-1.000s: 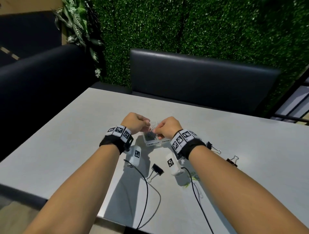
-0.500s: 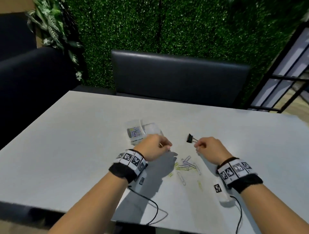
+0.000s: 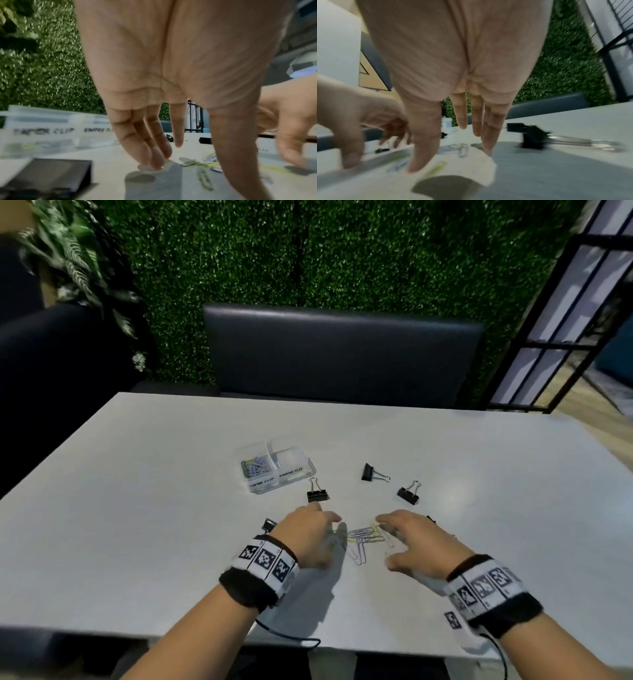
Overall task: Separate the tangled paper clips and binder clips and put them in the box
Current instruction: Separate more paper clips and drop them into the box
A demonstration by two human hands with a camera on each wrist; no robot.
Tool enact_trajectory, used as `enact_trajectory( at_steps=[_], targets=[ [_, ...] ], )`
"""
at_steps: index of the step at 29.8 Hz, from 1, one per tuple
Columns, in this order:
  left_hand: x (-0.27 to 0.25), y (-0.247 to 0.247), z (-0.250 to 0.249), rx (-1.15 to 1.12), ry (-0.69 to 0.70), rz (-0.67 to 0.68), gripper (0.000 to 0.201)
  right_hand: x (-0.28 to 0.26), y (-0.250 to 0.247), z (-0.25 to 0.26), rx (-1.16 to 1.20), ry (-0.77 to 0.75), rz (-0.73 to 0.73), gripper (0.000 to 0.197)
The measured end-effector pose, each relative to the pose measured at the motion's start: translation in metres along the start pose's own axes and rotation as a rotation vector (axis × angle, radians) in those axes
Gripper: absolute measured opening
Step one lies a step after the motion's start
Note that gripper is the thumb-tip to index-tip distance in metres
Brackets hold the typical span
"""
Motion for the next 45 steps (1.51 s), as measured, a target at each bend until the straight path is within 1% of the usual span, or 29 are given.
enact_trajectory(
  at_steps=[1, 2, 3, 4, 6, 7, 10, 11, 13, 15, 17, 18, 20, 22, 24, 28, 29, 30, 35, 38, 42, 45],
  targets=[
    [-0.002, 0.001, 0.006, 0.021, -0.021, 0.030, 0.083, -0.007, -0.001, -0.006, 0.006, 0.040, 0.026, 0.080],
    [-0.002, 0.002, 0.010, 0.026, -0.036, 0.056, 0.088, -0.011, -0.003, -0.010, -0.028, 0.068, 0.051, 0.080],
    [-0.001, 0.002, 0.011, 0.018, -0.040, 0.068, 0.089, -0.012, -0.003, -0.010, -0.082, 0.077, 0.074, 0.074],
    [0.002, 0.002, 0.009, -0.001, -0.040, 0.063, 0.087, -0.010, -0.002, -0.007, -0.127, 0.077, 0.091, 0.064],
    [0.009, 0.000, 0.002, -0.067, -0.053, 0.036, 0.077, 0.000, -0.001, 0.006, -0.124, 0.063, 0.058, 0.043],
    [0.011, -0.002, -0.003, -0.104, -0.062, 0.022, 0.071, 0.006, 0.001, 0.010, -0.081, 0.055, 0.023, 0.041],
    [0.017, -0.007, -0.012, -0.144, -0.062, -0.046, 0.060, 0.022, 0.002, 0.019, -0.041, 0.013, -0.055, 0.055],
    [0.017, -0.008, -0.014, -0.152, -0.056, -0.059, 0.061, 0.024, 0.000, 0.019, -0.043, 0.005, -0.080, 0.058],
    [0.015, -0.008, -0.016, -0.146, -0.034, -0.070, 0.075, 0.023, -0.006, 0.014, -0.035, 0.006, -0.105, 0.063],
    [0.013, -0.005, -0.019, -0.092, -0.021, -0.063, 0.088, 0.022, -0.007, 0.006, -0.037, 0.013, -0.079, 0.078],
    [0.013, 0.001, -0.024, -0.030, -0.016, -0.039, 0.087, 0.025, -0.002, 0.006, -0.075, 0.011, 0.002, 0.091],
    [0.016, 0.003, -0.027, -0.020, -0.018, -0.029, 0.083, 0.029, 0.000, 0.008, -0.102, 0.004, 0.034, 0.092],
    [0.020, 0.002, -0.030, -0.041, -0.019, -0.036, 0.071, 0.039, 0.002, 0.013, -0.163, -0.016, 0.056, 0.079],
    [0.024, -0.001, -0.027, -0.081, -0.020, -0.071, 0.062, 0.048, 0.002, 0.016, -0.216, -0.034, 0.042, 0.060],
    [0.026, -0.004, -0.022, -0.105, -0.029, -0.091, 0.052, 0.052, 0.000, 0.012, -0.240, -0.014, 0.019, 0.044],
    [0.030, -0.004, -0.017, -0.148, -0.050, -0.070, 0.030, 0.056, 0.001, 0.007, -0.234, 0.012, -0.008, 0.013],
    [0.030, -0.004, -0.018, -0.146, -0.050, -0.064, 0.027, 0.056, 0.001, 0.008, -0.238, 0.012, -0.011, 0.009],
    [0.031, -0.004, -0.019, -0.139, -0.051, -0.058, 0.025, 0.056, 0.002, 0.009, -0.247, 0.002, -0.014, 0.009],
    [0.032, -0.004, -0.019, -0.133, -0.050, -0.060, 0.022, 0.050, 0.004, 0.013, -0.309, -0.041, -0.020, 0.003],
    [0.031, -0.008, -0.014, -0.212, -0.055, -0.079, 0.016, 0.042, -0.003, 0.010, -0.190, 0.008, -0.072, 0.009],
    [0.029, -0.016, -0.003, -0.320, -0.065, -0.116, 0.014, 0.031, -0.021, 0.005, 0.115, 0.067, -0.228, 0.011],
    [0.028, -0.021, 0.011, -0.438, -0.093, -0.153, 0.014, 0.034, -0.028, 0.007, 0.322, 0.110, -0.350, 0.012]
  ],
)
Point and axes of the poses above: each hand's wrist, its own x-axis towards the middle knuckle, its own y-axis out of the palm, z = x × y, the point moved 6 cm from there along x, towards the middle knuckle, and after that the axes turned 12 degrees about -y, right-handed, at the moved point
